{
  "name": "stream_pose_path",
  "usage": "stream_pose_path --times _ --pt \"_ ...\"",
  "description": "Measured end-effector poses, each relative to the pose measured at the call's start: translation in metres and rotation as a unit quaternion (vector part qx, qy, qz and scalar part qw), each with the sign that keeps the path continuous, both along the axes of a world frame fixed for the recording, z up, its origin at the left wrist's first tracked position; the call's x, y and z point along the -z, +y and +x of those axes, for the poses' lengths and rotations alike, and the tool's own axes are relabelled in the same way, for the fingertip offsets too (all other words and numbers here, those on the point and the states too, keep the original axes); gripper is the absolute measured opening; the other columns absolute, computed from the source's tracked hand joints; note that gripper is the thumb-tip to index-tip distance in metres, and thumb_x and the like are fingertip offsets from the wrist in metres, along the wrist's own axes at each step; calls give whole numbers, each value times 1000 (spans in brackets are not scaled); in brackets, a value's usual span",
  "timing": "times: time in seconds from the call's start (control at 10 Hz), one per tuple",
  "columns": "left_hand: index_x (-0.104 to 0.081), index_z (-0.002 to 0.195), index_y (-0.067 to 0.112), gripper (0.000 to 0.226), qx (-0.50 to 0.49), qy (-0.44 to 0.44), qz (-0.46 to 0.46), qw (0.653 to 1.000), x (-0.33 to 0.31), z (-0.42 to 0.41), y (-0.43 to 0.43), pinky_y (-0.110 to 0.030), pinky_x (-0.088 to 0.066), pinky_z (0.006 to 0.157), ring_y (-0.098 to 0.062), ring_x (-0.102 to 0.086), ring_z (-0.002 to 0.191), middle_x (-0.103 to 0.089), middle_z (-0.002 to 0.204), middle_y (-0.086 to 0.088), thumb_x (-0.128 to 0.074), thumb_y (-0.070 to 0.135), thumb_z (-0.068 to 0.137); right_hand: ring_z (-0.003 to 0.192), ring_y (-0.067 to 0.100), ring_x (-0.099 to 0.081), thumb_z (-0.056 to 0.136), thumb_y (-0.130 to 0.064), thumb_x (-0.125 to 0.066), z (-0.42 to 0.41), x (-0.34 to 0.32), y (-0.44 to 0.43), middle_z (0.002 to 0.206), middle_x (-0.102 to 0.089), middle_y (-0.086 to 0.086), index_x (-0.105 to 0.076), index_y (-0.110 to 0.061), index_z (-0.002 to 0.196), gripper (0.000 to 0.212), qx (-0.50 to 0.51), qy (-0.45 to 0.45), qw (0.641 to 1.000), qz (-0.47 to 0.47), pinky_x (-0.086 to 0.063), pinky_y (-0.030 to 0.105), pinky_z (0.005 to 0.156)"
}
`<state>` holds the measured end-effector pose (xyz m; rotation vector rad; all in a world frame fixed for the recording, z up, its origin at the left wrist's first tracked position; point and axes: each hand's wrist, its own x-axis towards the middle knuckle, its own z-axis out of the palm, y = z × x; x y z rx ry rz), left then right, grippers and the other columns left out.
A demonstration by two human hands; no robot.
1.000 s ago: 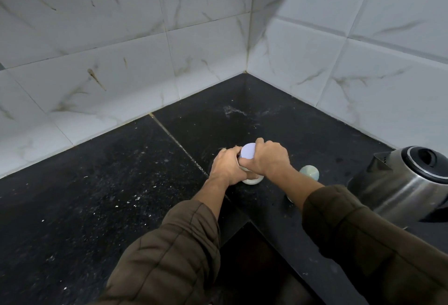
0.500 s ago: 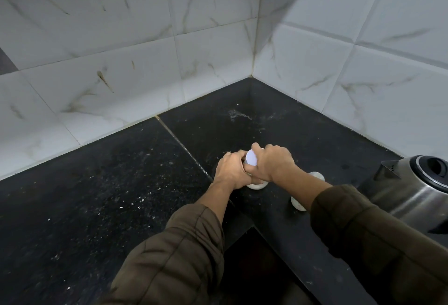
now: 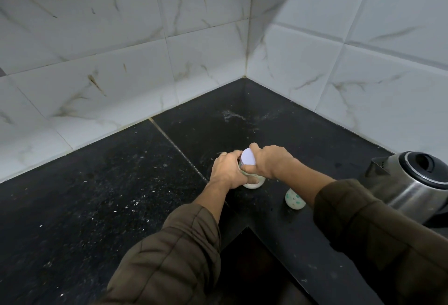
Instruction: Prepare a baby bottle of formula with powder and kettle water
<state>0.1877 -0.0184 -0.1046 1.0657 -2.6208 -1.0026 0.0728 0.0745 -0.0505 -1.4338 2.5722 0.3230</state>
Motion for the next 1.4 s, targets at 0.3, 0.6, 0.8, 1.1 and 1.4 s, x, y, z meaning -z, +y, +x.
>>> stream_pose_path --times 0.3,0.6,0.8,1.1,1.4 --pt "-66 127 32 69 10 10 -7 1000 0 2 1 -36 -51 98 -19 -56 116 -50 89 19 -92 40 65 107 32 -64 94 -61 -52 26 21 -11 114 -63 10 -40 -13 132 62 207 -71 970 -101 -43 40 74" --pt "-63 124 33 84 -8 10 4 1000 4 -2 3 -34 -49 99 -15 -54 111 -53 100 13 -97 57 51 104 29 -65 83 -68 -59 8 10 -10 120 -64 8 -46 -12 133 76 108 -42 993 -36 -57 43 85" --pt "-39 158 27 114 67 3 -39 997 -9 -26 7 -39 -39 114 -22 -44 139 -56 145 3 -89 65 63 112 31 -65 79 -75 -62 -37 -19 2 128 -64 8 -48 -16 142 87 138 -25 989 -46 -54 42 85" --pt "-27 164 23 98 87 -5 -81 993 -32 -70 19 -44 -31 123 -24 -33 151 -37 165 -1 -65 72 88 119 33 -62 72 -74 -71 -116 -39 64 133 -62 8 -55 -22 141 88 266 -25 963 -27 -49 39 81" --pt "-32 163 19 81 107 17 -121 987 -24 -98 34 -44 -30 123 -25 -33 151 -39 164 -2 -49 67 99 129 33 -58 69 -87 -66 -128 -10 82 145 -57 8 -42 -24 154 108 294 -40 955 6 -51 45 95"
